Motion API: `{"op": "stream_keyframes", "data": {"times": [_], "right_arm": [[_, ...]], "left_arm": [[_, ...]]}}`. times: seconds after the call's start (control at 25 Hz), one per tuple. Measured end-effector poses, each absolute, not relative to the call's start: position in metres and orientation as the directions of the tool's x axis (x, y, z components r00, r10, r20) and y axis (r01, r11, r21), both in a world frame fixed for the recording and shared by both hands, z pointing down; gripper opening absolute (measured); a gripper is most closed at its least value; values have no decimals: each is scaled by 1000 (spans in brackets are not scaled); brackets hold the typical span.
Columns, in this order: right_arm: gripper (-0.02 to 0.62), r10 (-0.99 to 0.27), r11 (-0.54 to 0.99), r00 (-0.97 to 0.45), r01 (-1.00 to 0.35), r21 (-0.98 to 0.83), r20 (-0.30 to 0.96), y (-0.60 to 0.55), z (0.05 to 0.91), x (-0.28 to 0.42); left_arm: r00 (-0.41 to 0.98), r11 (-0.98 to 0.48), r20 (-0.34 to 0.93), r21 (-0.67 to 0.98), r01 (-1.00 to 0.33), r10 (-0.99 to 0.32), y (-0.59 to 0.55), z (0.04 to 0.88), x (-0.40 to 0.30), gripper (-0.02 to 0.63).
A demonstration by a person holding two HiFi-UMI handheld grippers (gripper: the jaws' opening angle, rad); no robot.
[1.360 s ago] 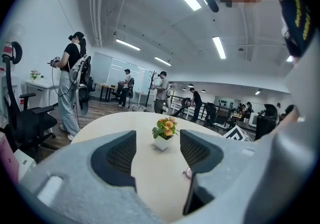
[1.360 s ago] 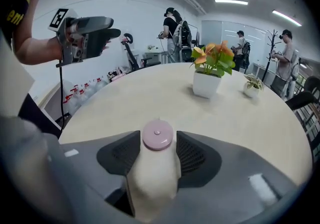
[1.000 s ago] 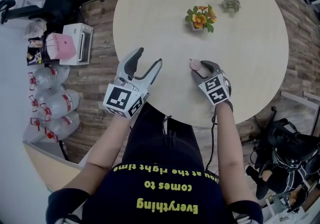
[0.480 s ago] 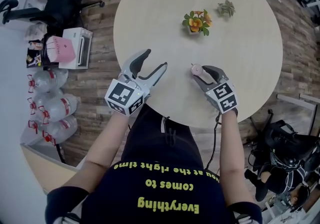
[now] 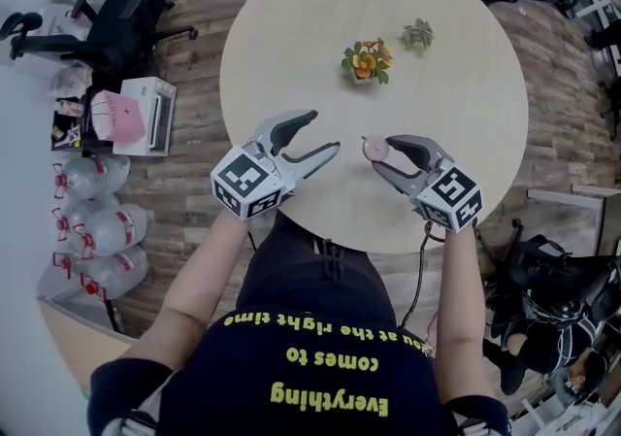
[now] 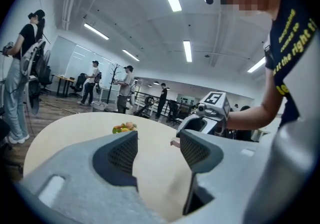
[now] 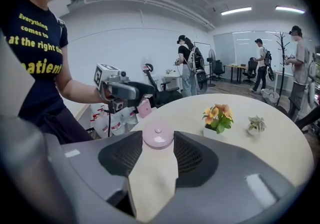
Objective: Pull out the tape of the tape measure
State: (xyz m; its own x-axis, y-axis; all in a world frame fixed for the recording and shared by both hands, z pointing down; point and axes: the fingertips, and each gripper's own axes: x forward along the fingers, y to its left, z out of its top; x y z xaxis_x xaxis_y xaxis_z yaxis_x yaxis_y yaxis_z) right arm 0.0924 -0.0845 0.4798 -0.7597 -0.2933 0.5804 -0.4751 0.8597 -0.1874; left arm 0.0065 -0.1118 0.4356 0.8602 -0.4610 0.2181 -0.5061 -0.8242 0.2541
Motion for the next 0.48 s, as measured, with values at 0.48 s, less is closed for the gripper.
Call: {"op": "stream_keyframes", "data": {"times": [0.48], "right_arm": [[209, -115, 964, -811, -230, -133, 574, -58, 423, 67]], "left_arm": [[985, -974, 173, 222, -50, -11, -61, 414, 59, 273]]}}
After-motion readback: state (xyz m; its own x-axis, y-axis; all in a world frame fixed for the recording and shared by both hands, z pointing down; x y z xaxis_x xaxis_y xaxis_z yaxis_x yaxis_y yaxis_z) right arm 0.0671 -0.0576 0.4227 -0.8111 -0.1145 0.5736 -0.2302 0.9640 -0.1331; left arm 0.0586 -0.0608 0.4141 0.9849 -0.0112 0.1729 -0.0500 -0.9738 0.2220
